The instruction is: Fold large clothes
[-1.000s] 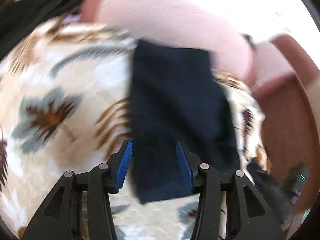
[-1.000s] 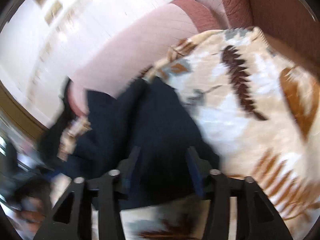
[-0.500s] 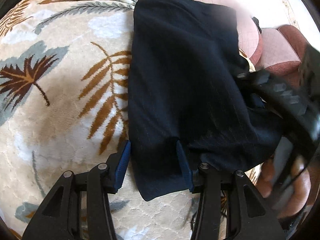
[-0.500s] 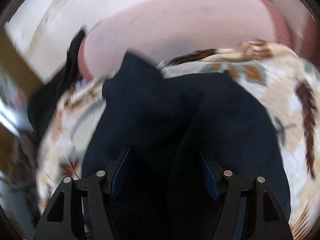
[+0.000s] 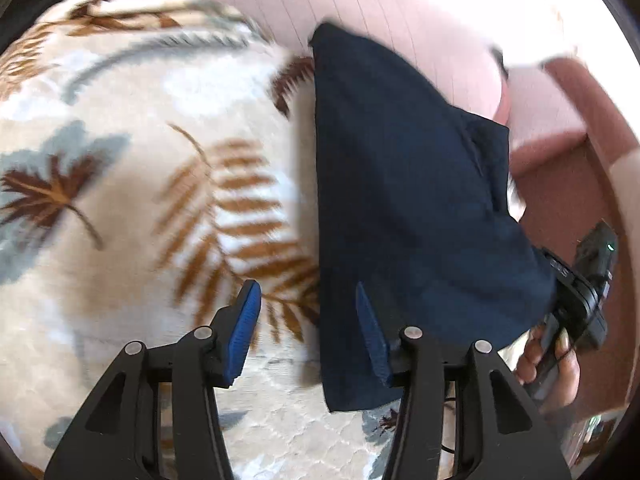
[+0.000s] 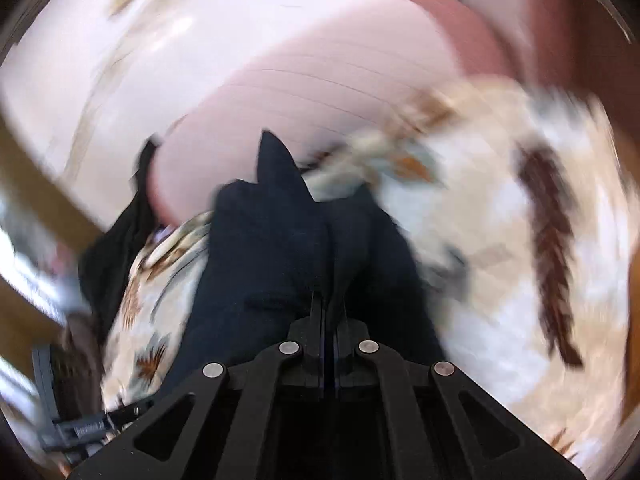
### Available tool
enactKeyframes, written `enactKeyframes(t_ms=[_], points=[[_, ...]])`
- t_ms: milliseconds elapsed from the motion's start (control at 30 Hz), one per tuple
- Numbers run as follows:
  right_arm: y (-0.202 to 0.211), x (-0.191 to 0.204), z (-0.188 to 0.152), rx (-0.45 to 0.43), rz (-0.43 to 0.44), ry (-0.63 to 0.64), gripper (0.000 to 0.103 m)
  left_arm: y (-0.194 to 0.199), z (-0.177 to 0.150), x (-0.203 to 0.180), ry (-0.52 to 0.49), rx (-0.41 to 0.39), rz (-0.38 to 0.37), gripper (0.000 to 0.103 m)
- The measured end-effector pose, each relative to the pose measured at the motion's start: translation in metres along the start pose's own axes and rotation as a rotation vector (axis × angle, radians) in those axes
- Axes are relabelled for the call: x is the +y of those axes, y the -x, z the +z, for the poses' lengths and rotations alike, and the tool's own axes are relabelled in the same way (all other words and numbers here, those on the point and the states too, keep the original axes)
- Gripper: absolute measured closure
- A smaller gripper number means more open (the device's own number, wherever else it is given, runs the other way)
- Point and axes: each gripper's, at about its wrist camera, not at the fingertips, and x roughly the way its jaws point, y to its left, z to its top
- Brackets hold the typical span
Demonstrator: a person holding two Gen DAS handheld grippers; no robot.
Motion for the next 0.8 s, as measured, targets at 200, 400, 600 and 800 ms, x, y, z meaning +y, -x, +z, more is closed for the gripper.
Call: enactKeyframes(t_ms=[200, 400, 600, 800], points=[[-0.004, -0.031, -0.008, 0.026, 0.057, -0.126, 0.090, -0.020, -0.008, -0.022, -0.102, 0.004, 0.119, 0.055], [0.027, -0.023, -0.018, 0.007, 0.284, -0.214, 0.036, -0.013, -0.009, -0.023, -0.110, -0.003, 0.141, 0.055], [0.021, 0.011, -0.039, 0.077, 0.171, 0.053, 0.099, -0.007, -0.022, -0.039, -0.141, -0.015, 0.184, 0.055], [-0.009, -0.045, -0.063, 0.073, 0.116, -0.117, 0.100, -0.013, -0.024, -0.042, -0.156, 0.009, 0.186, 0.054]])
